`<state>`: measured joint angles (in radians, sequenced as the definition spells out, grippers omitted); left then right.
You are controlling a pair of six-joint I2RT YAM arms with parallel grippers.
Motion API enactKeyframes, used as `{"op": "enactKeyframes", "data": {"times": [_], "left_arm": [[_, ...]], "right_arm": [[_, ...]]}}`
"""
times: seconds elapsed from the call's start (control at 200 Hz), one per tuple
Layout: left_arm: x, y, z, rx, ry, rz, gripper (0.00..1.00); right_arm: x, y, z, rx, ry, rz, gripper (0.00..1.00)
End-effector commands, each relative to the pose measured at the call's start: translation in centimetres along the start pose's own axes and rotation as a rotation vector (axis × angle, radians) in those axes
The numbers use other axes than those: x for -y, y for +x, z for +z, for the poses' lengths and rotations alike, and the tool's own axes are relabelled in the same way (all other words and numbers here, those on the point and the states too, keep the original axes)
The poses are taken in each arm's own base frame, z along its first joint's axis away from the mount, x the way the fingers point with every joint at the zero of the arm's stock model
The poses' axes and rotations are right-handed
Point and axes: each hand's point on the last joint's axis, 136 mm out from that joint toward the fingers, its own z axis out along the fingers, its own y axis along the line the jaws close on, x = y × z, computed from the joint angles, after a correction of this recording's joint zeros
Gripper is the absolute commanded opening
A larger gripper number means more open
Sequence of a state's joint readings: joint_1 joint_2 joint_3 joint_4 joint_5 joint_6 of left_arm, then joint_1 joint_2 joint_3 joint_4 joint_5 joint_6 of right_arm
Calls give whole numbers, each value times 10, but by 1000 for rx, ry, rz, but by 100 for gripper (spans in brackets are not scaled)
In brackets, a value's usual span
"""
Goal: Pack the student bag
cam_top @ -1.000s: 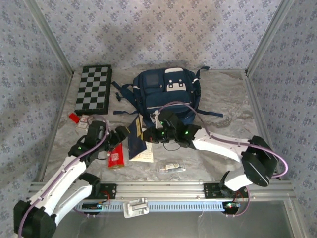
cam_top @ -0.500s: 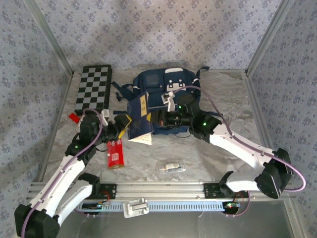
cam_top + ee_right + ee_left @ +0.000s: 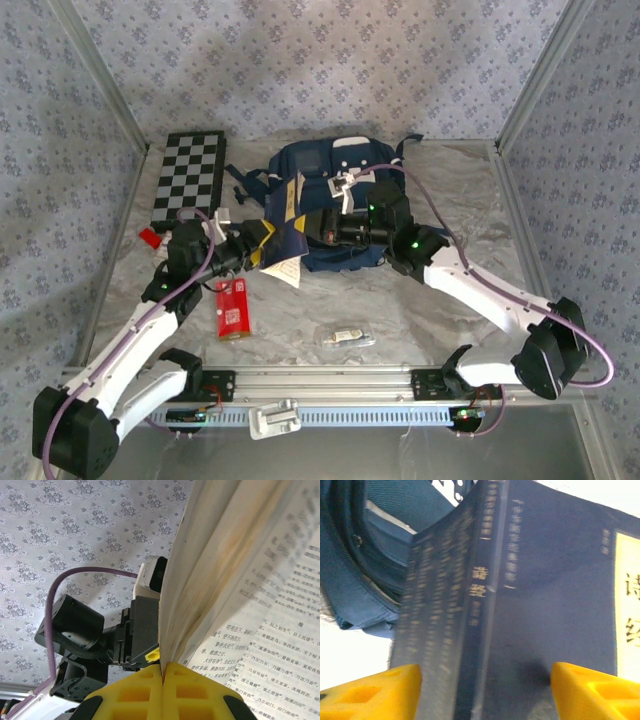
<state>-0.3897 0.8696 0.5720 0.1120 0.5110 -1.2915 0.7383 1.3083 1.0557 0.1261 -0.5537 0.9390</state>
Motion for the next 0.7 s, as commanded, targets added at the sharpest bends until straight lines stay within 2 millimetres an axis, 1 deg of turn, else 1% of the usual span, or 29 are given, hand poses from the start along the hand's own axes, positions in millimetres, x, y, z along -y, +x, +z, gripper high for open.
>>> {"op": "enactKeyframes", "data": {"times": [0.0, 0.065, 0.265, 0.415, 0.47, 0.545, 0.635, 0.67, 0.695], "left_arm": [[43, 0, -3, -9, 124, 51, 58], [45, 0, -5, -2, 121, 65, 51], [47, -1, -7, 6, 118, 83, 33], [47, -1, -6, 6, 117, 89, 20], [49, -1, -6, 6, 119, 94, 15], [49, -2, -5, 9, 114, 98, 10], [50, -4, -4, 12, 109, 106, 3], [52, -5, -3, 11, 110, 109, 0], [53, -5, -2, 10, 113, 109, 0]], "right_arm": [[6, 2, 7, -17, -44, 14, 0], [17, 4, 5, -17, -31, 35, 0], [48, 7, -10, 11, 48, 62, 0], [58, 11, -12, -6, 64, 82, 0], [63, 14, -11, -16, 75, 88, 8], [70, 16, -12, -14, 93, 97, 14], [79, 20, -14, -19, 118, 111, 27], [84, 22, -16, -19, 131, 124, 35], [87, 23, -17, -18, 139, 138, 44]]}}
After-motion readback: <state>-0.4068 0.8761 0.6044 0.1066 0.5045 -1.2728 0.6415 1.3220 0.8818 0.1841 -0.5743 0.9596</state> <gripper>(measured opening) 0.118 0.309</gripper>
